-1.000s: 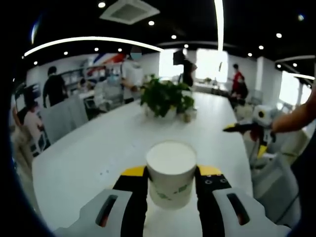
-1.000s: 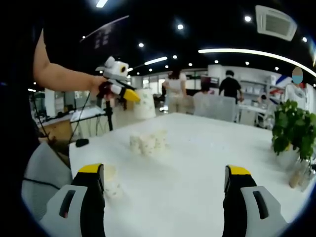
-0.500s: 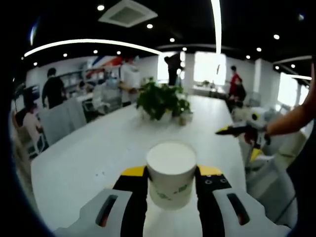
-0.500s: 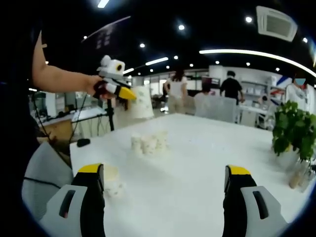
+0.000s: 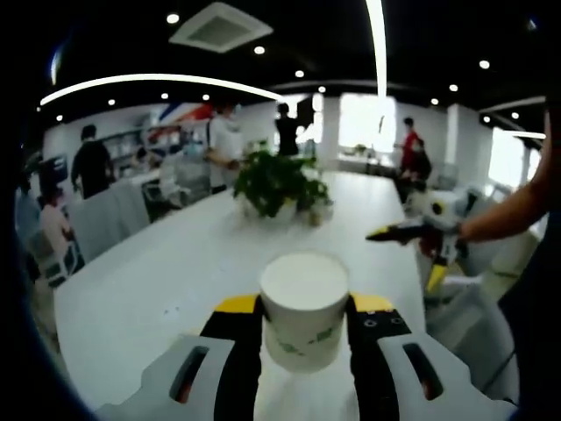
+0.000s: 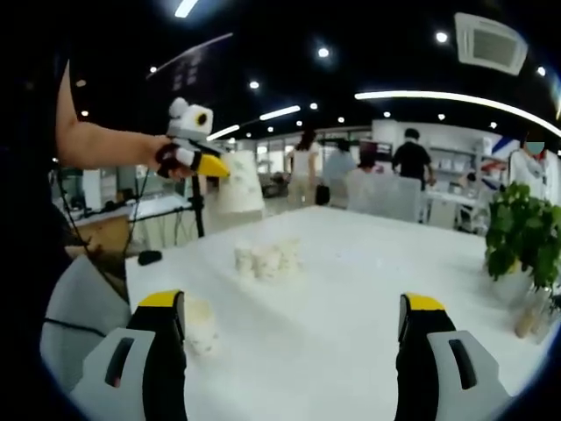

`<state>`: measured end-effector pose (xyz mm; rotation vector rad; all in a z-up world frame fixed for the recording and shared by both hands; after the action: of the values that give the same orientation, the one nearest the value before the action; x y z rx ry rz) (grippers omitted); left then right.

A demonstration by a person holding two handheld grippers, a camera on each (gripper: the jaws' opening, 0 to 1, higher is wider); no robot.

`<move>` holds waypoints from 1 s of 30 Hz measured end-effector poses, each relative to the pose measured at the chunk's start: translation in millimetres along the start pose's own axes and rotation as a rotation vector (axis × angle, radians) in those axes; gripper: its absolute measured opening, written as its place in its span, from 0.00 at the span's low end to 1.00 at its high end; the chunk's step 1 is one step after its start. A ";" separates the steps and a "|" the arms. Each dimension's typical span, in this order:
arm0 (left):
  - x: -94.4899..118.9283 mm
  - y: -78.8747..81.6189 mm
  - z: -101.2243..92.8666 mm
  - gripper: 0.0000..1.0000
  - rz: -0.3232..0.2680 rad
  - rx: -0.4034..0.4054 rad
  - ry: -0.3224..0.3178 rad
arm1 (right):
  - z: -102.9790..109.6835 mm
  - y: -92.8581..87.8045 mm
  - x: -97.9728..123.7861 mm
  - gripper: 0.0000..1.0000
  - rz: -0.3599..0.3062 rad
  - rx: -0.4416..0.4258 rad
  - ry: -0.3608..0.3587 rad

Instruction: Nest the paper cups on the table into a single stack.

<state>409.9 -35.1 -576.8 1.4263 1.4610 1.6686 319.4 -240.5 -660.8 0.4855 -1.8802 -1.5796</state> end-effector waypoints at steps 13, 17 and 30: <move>1.0 -0.8 -13.4 0.36 -0.001 -0.006 -0.012 | 1.9 3.3 -3.0 1.00 -0.010 -0.005 0.003; 1.4 2.0 -18.8 0.36 -0.006 -0.007 -0.019 | 2.1 4.6 -3.1 1.00 -0.015 -0.002 0.000; 5.1 0.0 -36.0 0.36 -0.002 -0.018 -0.039 | 5.1 8.3 -2.8 0.99 -0.020 -0.009 0.008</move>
<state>375.5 -45.0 -570.4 1.4394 1.4219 1.6400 318.9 -233.2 -653.8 0.5082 -1.8668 -1.5960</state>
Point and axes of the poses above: the point that each gripper's makers call its tool centre point, and the gripper's own axes: x roughly backward along the fingers, z roughly to its left, y roughly out of its top, the point moved 3 cm from there along x, roughly backward along the fingers, and after that the axes turned 5 degrees about x, right-handed, at the moved point
